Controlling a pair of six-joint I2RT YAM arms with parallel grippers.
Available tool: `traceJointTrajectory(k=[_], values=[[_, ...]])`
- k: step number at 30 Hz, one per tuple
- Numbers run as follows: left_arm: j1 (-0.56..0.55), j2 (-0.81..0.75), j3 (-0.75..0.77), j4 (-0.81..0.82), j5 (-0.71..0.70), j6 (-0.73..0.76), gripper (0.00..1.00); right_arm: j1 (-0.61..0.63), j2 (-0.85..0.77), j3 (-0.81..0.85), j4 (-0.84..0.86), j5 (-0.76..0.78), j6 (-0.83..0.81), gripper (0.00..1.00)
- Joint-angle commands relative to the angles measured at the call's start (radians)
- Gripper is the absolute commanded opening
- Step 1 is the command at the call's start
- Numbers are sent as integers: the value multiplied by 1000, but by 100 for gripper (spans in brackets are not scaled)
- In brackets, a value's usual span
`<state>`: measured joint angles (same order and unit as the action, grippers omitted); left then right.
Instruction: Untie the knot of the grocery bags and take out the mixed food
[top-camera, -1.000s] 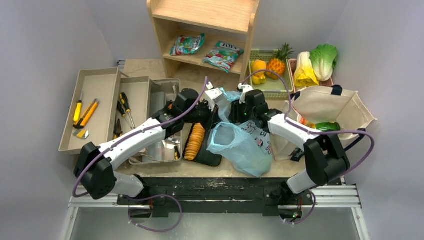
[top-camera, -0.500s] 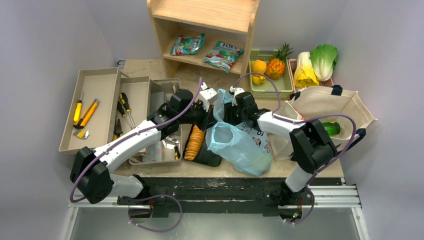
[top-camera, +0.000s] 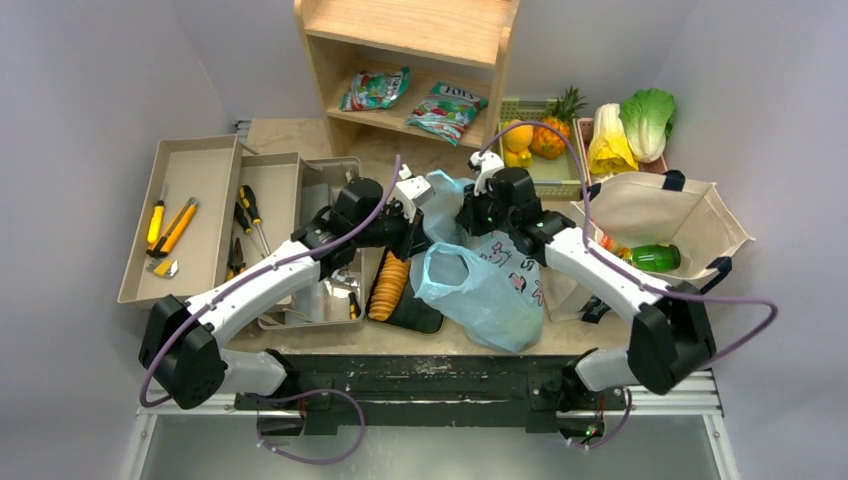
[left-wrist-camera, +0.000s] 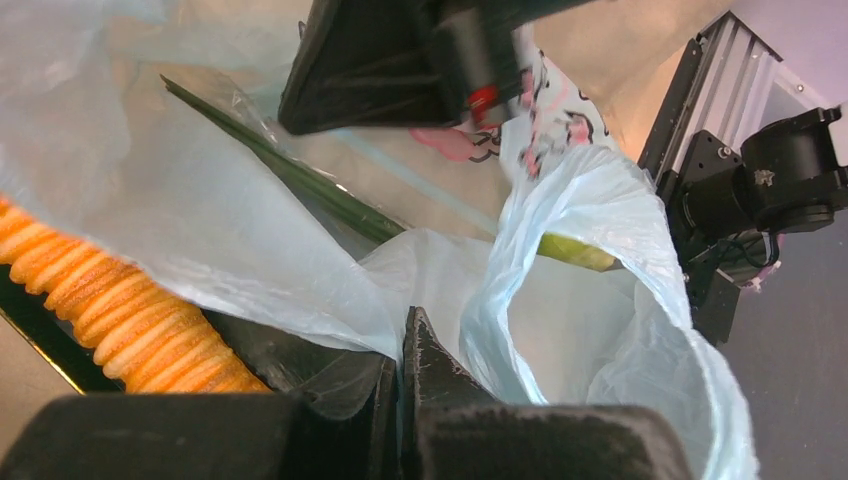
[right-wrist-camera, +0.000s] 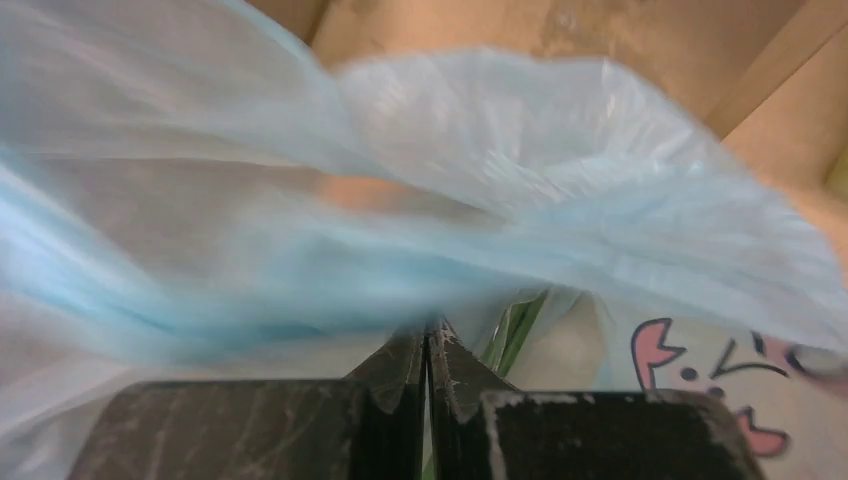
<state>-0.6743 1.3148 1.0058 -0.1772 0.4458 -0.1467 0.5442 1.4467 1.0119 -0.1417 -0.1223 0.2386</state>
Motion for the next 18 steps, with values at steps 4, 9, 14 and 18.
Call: traceJointTrajectory(k=[4, 9, 14, 18], values=[[25, 24, 25, 9, 24, 8, 0, -1, -173, -1, -56, -51, -96, 0], [29, 23, 16, 19, 39, 14, 0, 1, -123, -22, -37, 13, -66, 5], [28, 16, 30, 8, 38, 34, 0, 2, -26, -39, 24, 47, -45, 22], [28, 4, 36, 6, 32, 46, 0, 1, 62, -31, 43, 67, -28, 37]])
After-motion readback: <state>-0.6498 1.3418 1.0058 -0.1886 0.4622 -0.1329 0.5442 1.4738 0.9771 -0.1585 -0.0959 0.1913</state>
